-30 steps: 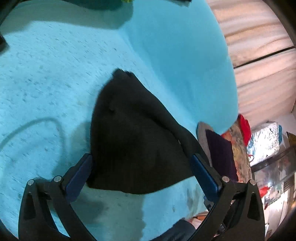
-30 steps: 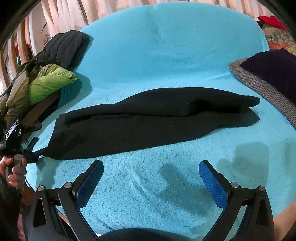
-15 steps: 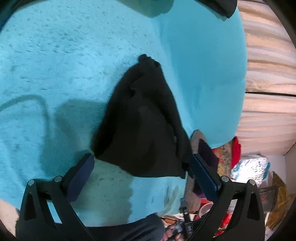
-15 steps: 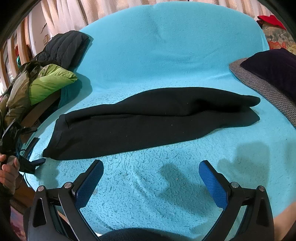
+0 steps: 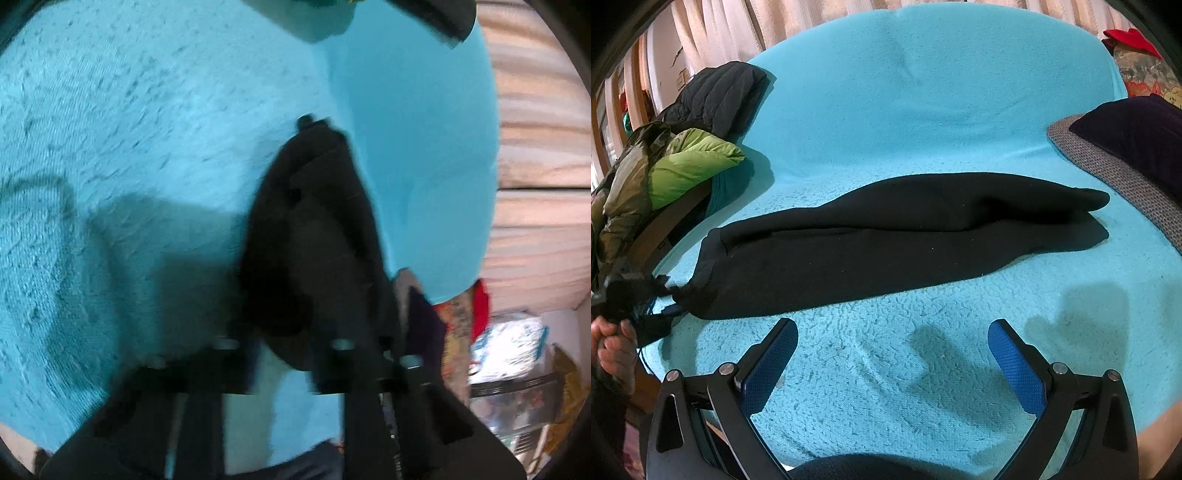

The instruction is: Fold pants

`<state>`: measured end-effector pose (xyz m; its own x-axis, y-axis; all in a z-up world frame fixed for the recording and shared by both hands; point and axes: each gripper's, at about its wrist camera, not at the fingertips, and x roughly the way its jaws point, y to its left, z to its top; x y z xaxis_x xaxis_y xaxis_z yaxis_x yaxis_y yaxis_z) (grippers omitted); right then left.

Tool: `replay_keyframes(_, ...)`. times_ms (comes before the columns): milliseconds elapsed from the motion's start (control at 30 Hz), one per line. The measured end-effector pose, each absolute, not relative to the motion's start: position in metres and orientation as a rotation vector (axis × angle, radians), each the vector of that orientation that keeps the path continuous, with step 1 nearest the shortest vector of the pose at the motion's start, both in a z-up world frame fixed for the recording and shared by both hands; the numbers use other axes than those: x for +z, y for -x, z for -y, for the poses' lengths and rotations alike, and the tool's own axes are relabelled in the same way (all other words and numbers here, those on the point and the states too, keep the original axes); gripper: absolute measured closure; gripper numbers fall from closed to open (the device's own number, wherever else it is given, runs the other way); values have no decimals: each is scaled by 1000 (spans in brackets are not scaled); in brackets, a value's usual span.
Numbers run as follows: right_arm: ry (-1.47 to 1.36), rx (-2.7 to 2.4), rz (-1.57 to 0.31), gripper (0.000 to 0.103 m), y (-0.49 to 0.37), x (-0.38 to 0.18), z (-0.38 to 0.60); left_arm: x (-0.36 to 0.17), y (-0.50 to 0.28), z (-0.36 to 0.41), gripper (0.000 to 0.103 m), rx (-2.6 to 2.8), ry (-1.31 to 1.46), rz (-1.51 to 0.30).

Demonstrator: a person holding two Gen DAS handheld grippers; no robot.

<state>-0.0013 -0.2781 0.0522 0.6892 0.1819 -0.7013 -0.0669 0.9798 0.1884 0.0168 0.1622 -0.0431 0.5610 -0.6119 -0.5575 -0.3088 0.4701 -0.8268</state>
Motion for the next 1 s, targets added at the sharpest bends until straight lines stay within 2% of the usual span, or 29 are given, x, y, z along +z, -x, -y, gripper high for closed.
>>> replay_keyframes(133,-298,210,-817,1,-4,52,305,-38,-16,-159,97,-242,1072,-974)
replay_keyframes(267,-490,238,-737,1,-16,61,381,-31,-18,-153,97,-237,1015,-957)
replay_keyframes(433,-946,181,-725,1,-52,31,513,-27,-20,-146,96,-217,981,-928)
replay_keyframes(467,-1007,183,-758,8,-61,21,528,-26,-22,-142,96,-214,975,-925)
replay_keyframes(533,-1050,190,-802,14,-77,6,544,-29,-26,-145,96,-211,964,-922)
replay_keyframes(633,-952,72,-900,28,-94,-6,549,-28,-30,-141,96,-201,955,-915)
replay_keyframes(800,-781,61,-910,46,-122,-9,536,-29,-30,-138,100,-159,949,-900)
replay_keyframes(833,-750,55,-913,58,-128,-11,534,-29,-30,-139,100,-152,949,-899)
replay_keyframes(900,-744,80,-914,94,-137,-18,538,-28,-29,-141,100,-134,946,-892)
replay_keyframes(933,-772,94,-916,100,-137,-23,542,-27,-28,-143,100,-128,950,-889)
replay_keyframes(1000,-800,109,-879,100,-126,-23,545,-24,-25,-148,101,-132,953,-883)
